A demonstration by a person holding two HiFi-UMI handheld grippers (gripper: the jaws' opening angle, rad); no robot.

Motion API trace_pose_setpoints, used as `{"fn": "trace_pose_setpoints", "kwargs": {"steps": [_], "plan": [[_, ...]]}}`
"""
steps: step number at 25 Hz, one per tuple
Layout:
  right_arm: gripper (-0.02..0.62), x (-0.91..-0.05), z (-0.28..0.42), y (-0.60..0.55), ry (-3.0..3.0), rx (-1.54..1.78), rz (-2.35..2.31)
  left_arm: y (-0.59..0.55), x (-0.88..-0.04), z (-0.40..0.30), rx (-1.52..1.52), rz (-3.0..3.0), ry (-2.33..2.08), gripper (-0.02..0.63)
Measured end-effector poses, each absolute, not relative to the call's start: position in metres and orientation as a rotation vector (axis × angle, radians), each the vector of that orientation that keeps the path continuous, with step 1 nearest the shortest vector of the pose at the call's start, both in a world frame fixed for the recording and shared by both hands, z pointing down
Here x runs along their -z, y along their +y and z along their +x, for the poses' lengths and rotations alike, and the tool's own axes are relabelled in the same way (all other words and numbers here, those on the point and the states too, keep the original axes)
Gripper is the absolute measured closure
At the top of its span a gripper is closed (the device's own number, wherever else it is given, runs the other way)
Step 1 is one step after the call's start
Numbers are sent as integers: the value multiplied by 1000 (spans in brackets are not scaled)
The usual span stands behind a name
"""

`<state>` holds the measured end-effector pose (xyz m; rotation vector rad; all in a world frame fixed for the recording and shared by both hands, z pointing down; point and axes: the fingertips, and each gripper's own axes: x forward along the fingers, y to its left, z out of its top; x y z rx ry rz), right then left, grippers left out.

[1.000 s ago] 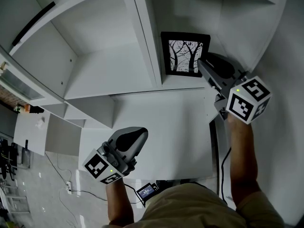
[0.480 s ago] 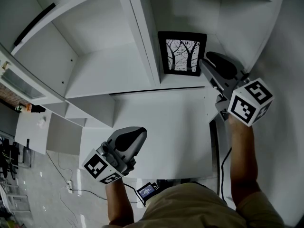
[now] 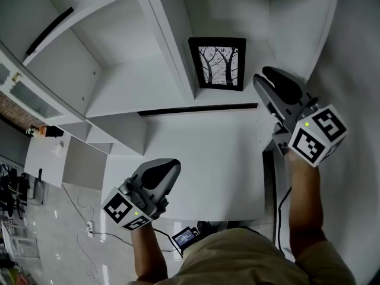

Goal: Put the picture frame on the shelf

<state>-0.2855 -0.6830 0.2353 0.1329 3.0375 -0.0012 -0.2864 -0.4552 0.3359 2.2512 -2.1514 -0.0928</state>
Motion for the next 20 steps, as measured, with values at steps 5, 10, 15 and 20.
{"fn": "trace_pose_setpoints", "kwargs": {"steps": [5, 10, 15, 20], "plan": [[489, -233, -262, -670, 3010, 11, 205, -450, -332, -267, 66, 2206, -2207, 595], [520, -238, -242, -644, 3003, 30, 322, -434, -330, -252, 38, 2160, -2260, 595], [570, -241, -225, -590, 2992, -40, 487, -402, -321, -244, 11, 2154, -2306, 595], [581, -261, -214, -530, 3042, -52, 588, -344, -328, -242, 36, 2085, -2358, 595]]}}
